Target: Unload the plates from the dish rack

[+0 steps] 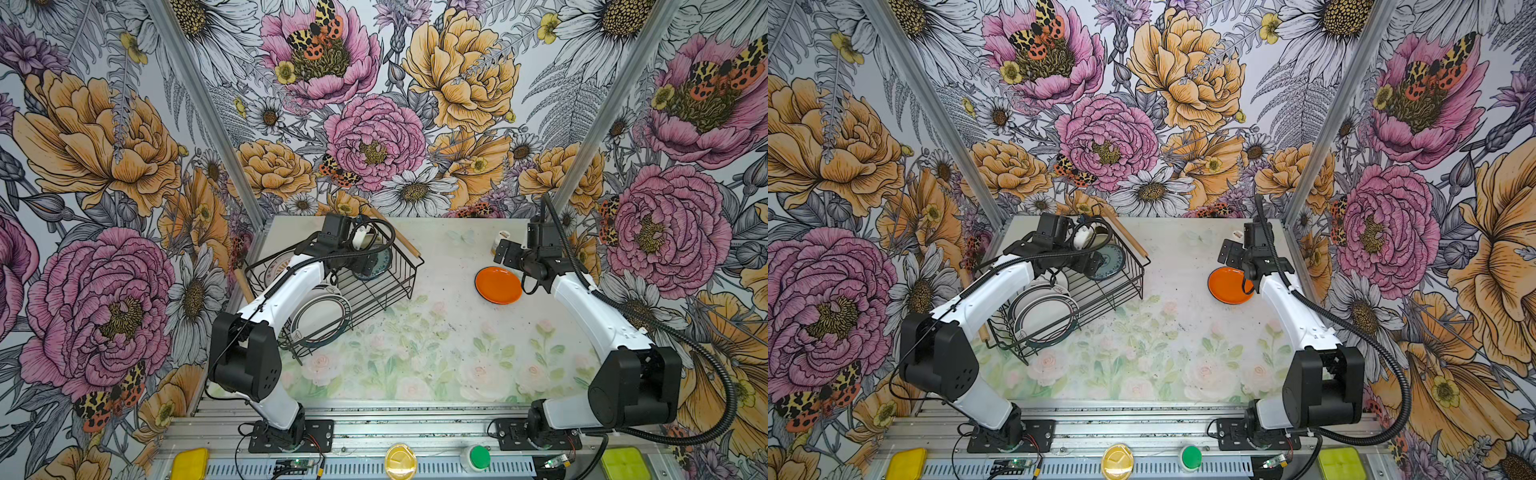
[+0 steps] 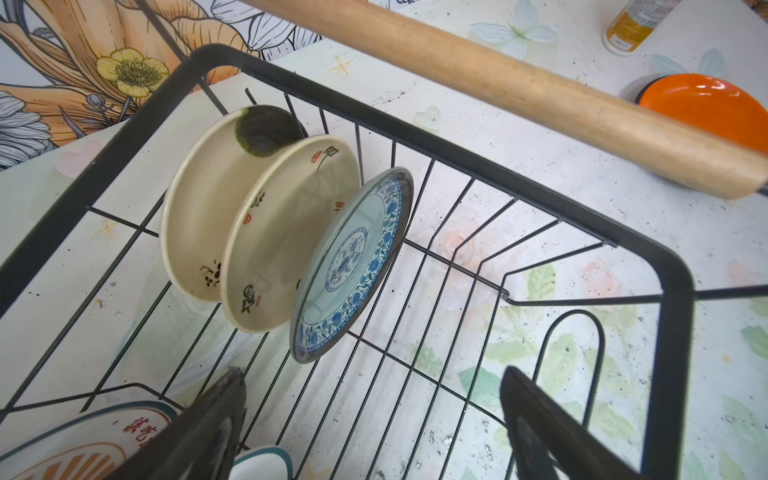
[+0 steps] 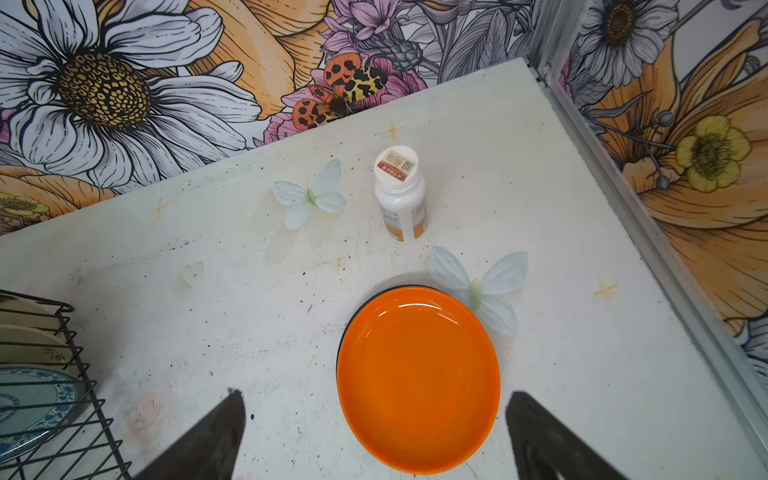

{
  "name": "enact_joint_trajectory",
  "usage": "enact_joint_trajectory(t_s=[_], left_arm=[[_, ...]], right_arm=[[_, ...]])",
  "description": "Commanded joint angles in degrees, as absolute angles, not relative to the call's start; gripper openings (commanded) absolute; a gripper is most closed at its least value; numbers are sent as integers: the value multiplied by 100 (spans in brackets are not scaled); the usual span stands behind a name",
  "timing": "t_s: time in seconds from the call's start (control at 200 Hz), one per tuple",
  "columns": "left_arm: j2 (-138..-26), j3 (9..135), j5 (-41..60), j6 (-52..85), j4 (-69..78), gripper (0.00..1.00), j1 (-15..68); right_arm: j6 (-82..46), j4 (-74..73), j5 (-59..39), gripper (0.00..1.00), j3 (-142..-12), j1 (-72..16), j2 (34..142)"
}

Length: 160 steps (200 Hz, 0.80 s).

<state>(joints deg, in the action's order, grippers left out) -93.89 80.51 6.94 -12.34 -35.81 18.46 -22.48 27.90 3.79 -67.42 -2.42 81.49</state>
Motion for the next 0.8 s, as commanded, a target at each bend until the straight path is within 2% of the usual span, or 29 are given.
enact_joint_trajectory(t_s=[0.0,0.21,0.335,0.635,0.796], left_arm=[[-9570,8306,822,-1749,-3650,95,1728],[-10001,8760,1102,-2121,-3794,91,1565],[-10331,9123,1221,-2214,-4065,83,1533],[-10979,9440,1265,-2429,-4160,75,1457],[-11247,9681,1306,-2614,-4367,63,1428]], right_arm=[[-2092,2619,373,99,-6724,-213,8188],[-2066,2619,393,99,-6750,-158,8244],[-2062,2626,456,99,-6745,-127,8250],[-2095,2626,448,99,-6759,-53,8315],[-2109,2619,483,99,-6733,-33,8311]])
